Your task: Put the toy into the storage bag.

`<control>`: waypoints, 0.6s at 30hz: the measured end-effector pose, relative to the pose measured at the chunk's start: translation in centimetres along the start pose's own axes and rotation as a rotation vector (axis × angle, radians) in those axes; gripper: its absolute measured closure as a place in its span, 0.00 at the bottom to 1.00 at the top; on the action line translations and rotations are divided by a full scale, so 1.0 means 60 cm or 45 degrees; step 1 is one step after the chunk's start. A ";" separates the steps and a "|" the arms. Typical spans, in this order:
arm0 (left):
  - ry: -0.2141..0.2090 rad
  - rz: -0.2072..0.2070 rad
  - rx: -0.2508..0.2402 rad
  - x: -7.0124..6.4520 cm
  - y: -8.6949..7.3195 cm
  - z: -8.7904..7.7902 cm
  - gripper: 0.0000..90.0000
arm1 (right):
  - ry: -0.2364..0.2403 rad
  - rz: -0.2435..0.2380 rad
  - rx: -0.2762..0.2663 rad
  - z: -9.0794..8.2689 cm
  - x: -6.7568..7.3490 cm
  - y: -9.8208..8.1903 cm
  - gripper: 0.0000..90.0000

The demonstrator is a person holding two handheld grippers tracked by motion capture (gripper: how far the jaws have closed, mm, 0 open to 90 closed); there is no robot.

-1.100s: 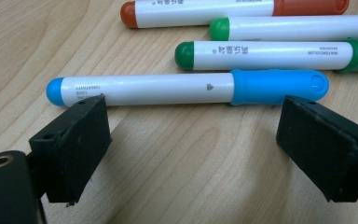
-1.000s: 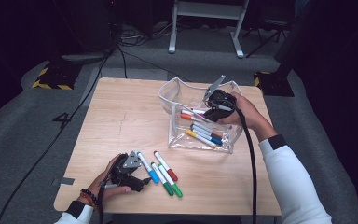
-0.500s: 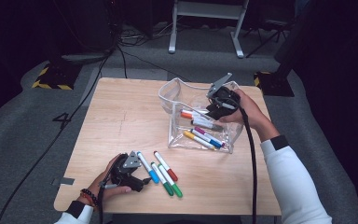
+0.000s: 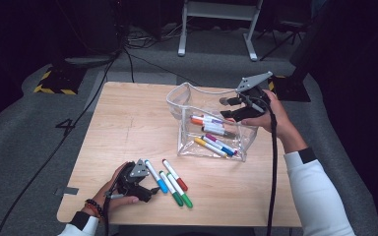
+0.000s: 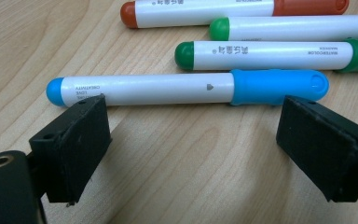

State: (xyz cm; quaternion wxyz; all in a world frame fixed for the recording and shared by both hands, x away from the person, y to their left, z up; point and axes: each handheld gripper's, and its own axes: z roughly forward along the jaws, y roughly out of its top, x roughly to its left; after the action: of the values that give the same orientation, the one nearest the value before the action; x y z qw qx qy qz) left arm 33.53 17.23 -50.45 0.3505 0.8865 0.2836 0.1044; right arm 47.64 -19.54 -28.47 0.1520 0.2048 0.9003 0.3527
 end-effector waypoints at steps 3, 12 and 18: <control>0.000 0.000 0.000 0.000 0.000 0.000 0.11 | -0.021 0.016 -0.063 -0.020 0.010 -0.005 0.45; 0.001 0.001 -0.001 0.000 0.000 0.000 0.11 | -0.048 -0.044 -0.200 -0.064 0.071 -0.030 0.39; 0.000 0.001 0.000 0.000 0.000 0.000 0.11 | 0.003 -0.104 -0.266 -0.077 0.122 -0.054 0.39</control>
State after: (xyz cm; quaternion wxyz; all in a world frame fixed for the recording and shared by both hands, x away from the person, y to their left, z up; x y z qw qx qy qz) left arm 33.53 17.23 -50.45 0.3506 0.8865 0.2833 0.1047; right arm 38.51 -20.84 -28.42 0.1859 0.1506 0.8664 0.4384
